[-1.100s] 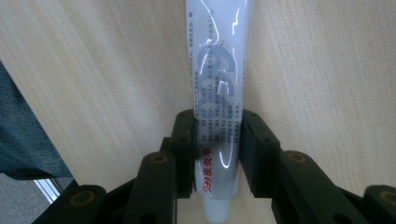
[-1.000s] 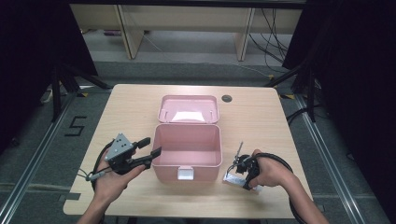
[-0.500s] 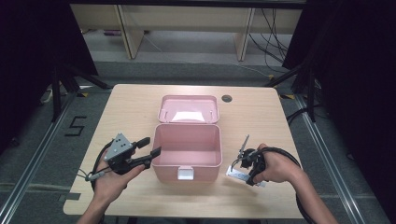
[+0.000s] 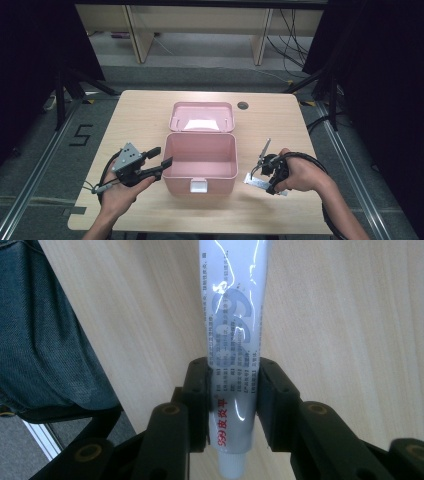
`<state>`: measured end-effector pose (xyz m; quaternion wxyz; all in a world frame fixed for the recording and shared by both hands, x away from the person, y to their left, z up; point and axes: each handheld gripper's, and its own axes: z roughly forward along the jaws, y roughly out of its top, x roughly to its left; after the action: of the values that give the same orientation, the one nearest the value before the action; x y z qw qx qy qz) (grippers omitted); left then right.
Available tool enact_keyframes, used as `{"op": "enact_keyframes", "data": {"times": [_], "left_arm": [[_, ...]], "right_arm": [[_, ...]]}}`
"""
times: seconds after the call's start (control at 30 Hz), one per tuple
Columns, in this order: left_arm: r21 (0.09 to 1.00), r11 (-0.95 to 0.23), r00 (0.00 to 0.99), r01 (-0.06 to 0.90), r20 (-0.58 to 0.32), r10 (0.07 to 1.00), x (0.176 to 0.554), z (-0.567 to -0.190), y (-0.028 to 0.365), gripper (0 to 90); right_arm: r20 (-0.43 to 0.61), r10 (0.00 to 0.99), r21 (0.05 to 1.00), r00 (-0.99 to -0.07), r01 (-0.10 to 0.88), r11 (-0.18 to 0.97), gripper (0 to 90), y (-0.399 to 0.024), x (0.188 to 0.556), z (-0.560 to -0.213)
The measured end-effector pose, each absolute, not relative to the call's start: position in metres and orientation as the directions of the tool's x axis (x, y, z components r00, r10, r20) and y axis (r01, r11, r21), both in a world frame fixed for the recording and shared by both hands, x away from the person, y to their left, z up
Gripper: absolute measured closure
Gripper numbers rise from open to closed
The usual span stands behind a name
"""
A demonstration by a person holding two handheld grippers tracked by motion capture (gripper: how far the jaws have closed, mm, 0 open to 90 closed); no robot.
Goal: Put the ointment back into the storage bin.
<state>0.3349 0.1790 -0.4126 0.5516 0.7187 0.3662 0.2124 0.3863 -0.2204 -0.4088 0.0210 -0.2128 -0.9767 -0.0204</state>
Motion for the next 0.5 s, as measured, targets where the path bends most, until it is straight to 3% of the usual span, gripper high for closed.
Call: {"op": "enact_keyframes", "data": {"times": [0.5], "left_arm": [[0.948,-0.123,0.64,0.292,-0.099,0.762,0.335,-0.412,0.18,43.3]], "right_arm": [[0.032,0.381,0.037,-0.924,0.382,0.923,69.9,-0.218,0.39,-0.391]]}}
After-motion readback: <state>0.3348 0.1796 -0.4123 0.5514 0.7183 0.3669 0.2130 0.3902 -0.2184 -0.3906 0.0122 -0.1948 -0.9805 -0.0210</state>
